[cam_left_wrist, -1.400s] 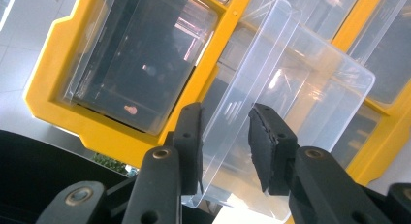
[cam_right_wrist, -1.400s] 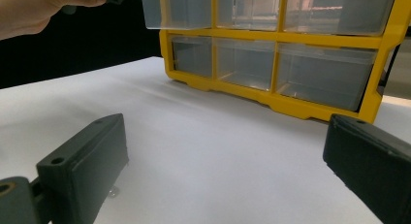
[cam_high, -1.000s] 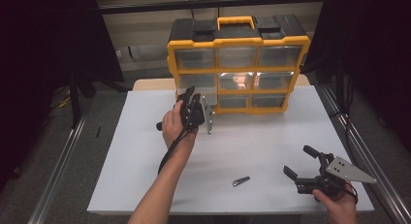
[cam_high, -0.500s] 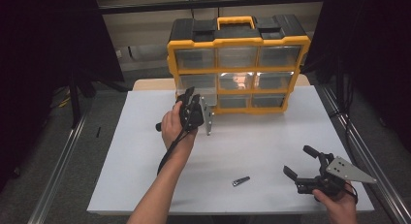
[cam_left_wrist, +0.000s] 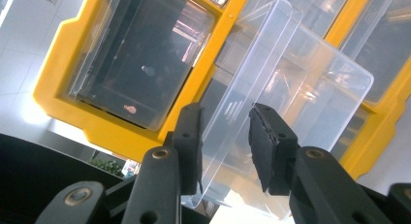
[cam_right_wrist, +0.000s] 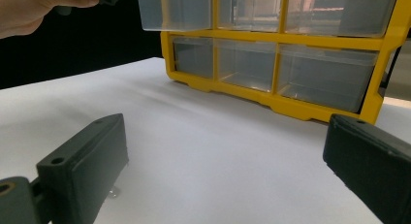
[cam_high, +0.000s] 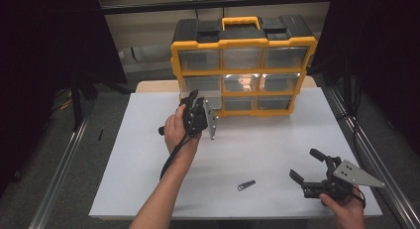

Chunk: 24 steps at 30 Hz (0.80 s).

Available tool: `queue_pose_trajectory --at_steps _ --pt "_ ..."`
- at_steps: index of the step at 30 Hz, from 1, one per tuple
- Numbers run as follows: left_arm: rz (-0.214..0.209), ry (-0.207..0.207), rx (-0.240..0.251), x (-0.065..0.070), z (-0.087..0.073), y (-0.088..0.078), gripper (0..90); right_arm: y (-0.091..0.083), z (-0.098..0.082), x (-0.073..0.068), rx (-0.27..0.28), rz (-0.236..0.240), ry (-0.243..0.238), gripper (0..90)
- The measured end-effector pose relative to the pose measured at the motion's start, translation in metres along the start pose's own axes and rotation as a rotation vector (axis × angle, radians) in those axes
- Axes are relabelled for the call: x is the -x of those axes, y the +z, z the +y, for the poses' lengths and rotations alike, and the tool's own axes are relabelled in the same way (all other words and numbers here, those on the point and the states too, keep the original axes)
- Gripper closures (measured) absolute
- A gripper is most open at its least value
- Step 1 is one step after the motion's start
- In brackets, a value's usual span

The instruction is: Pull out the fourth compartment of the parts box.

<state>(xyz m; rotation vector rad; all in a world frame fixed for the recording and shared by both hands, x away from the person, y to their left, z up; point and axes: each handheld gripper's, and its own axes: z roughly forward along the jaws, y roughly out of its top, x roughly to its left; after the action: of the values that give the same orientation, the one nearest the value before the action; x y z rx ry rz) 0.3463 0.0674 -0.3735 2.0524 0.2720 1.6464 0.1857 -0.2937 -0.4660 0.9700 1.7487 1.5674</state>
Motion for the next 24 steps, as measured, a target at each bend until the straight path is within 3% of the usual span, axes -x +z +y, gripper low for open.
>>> queue_pose_trajectory --at_steps 24 --pt "0.0 0.002 0.019 0.0002 0.0004 -0.0052 66.0 0.0003 -0.0001 0.0 -0.001 0.001 0.001 2.0"
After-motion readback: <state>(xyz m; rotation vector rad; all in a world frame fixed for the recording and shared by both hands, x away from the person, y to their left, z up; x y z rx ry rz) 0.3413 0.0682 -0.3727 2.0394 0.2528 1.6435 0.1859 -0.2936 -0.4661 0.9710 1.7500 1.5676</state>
